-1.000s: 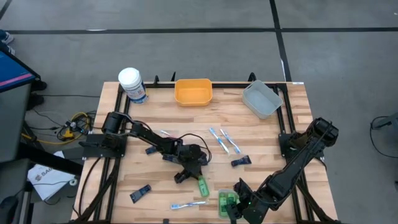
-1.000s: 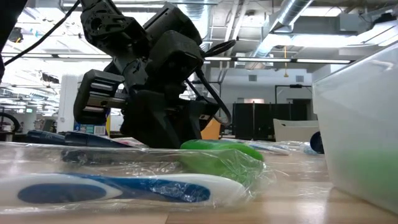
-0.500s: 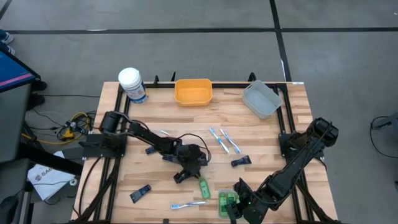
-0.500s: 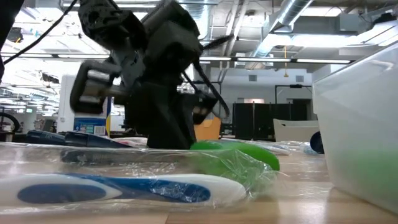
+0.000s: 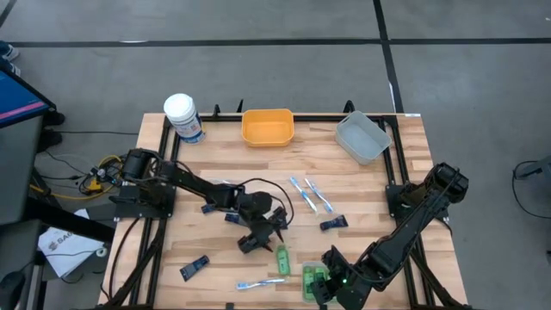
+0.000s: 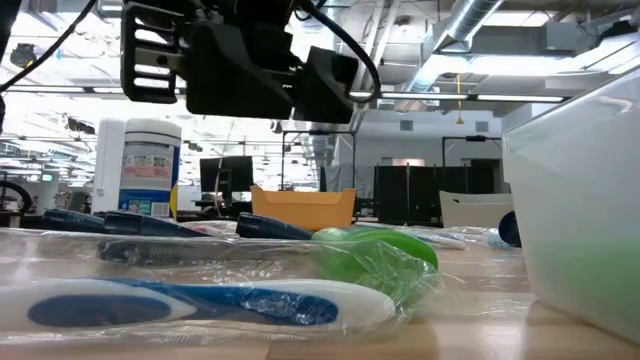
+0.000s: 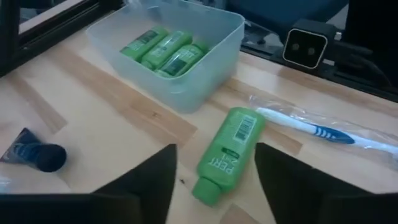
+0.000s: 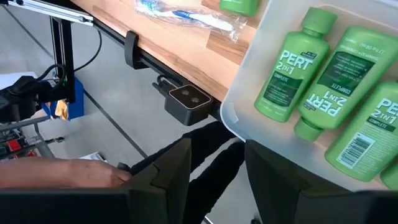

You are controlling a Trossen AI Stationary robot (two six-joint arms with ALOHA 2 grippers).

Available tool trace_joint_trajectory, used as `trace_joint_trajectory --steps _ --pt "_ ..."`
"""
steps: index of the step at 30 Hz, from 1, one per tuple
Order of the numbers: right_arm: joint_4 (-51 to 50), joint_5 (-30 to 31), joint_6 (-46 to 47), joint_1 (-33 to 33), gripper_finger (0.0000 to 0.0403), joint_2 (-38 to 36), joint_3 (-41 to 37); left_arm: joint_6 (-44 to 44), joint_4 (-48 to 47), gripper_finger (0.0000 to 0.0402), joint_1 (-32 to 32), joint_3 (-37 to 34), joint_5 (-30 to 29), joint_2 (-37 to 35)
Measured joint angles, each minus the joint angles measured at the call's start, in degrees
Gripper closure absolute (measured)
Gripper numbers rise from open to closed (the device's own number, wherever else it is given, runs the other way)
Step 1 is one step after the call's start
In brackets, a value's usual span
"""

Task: Pick & Place Travel size toiletries
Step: Put the green shampoo into the transparent bin

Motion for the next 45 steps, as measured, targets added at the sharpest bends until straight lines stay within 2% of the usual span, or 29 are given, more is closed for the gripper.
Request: trace_joint_trajectory --steps 4,8,15,25,33,45 --pt "0.3 0.0 0.0 0.1 0.0257 0.0 0.0 3.7 0.0 0.0149 -2.1 0.0 0.0 0.1" --pt "0.5 0.0 0.0 0.2 0.0257 0.0 0.0 6.0 0.8 0.0139 -3.9 0.0 -0.4 0.1" --pt "1.1 0.0 0.0 0.1 0.0258 0.0 0.0 6.1 3.0 0.0137 -3.6 0.0 -0.8 0.5" --pt "3.1 0.0 0.0 0.1 0.0257 0.0 0.0 5.6 3.3 0.0137 -3.4 6.7 -0.5 9.8" --pt "3.7 0.0 0.1 0.1 0.026 0.0 0.0 5.6 2.0 0.0137 -3.4 7.2 1.4 11.1" --pt "4.5 0.0 0.2 0.1 0.0261 0.0 0.0 5.5 2.0 0.0137 -3.2 9.7 1.3 17.6"
